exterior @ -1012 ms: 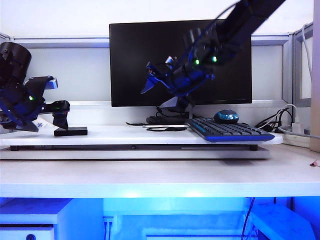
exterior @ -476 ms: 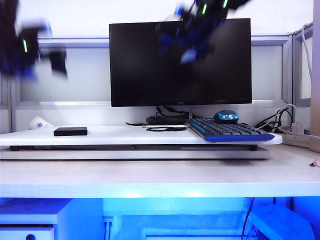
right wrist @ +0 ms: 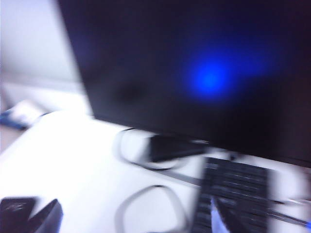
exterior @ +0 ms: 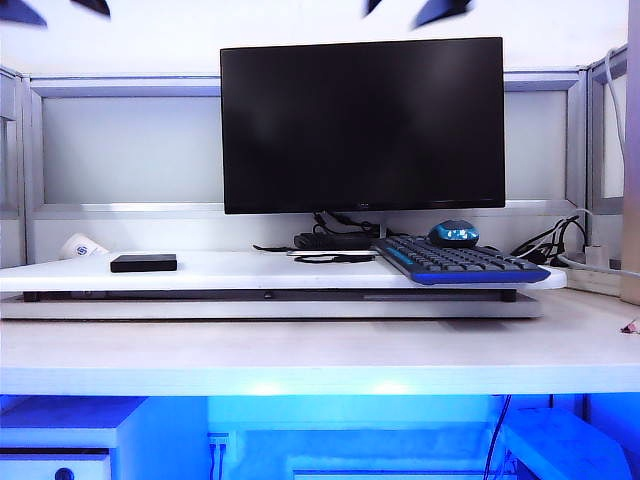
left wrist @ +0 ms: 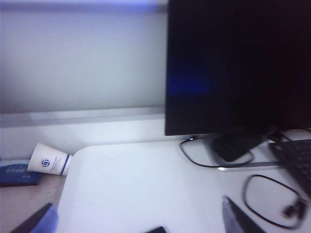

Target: Unplug the data cable of the portable hard drive.

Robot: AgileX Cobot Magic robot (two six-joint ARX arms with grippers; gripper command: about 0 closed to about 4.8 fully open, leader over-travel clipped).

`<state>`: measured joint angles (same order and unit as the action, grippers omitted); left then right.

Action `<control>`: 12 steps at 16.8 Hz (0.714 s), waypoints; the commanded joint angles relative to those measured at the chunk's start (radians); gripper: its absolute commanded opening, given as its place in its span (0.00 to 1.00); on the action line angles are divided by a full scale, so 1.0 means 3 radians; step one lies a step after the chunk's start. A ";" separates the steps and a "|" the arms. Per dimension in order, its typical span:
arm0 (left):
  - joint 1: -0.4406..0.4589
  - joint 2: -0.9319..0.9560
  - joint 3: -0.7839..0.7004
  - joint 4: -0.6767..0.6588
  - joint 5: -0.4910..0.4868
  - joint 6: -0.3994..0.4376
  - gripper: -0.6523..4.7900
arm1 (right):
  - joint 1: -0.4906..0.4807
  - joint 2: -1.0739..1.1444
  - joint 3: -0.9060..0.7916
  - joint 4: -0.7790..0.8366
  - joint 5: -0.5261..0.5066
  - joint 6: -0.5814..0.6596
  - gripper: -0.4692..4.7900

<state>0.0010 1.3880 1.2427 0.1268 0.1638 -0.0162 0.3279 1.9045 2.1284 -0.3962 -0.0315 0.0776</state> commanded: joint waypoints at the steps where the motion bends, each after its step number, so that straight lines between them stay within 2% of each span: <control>1: 0.0003 -0.0286 0.0005 -0.0294 0.0081 0.0004 1.00 | -0.0055 -0.0376 0.0018 -0.0051 0.0041 -0.0014 0.83; 6: 0.0003 -0.0732 0.0004 -0.0534 0.0142 0.0031 0.94 | -0.0031 -0.1072 0.0010 -0.0437 0.0047 -0.0226 0.83; 9: 0.0004 -0.1076 -0.0001 -0.0956 0.0156 0.0031 0.94 | -0.0032 -0.1408 0.0005 -0.0898 0.0050 -0.0337 0.83; 12: 0.0004 -0.1347 -0.0010 -0.1292 0.0333 0.0029 0.93 | -0.0032 -0.1577 0.0001 -0.1287 0.0122 -0.0469 0.83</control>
<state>0.0010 1.0039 1.2419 -0.2306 0.2432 -0.0124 0.3176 1.4437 2.1262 -0.7334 -0.0002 -0.0475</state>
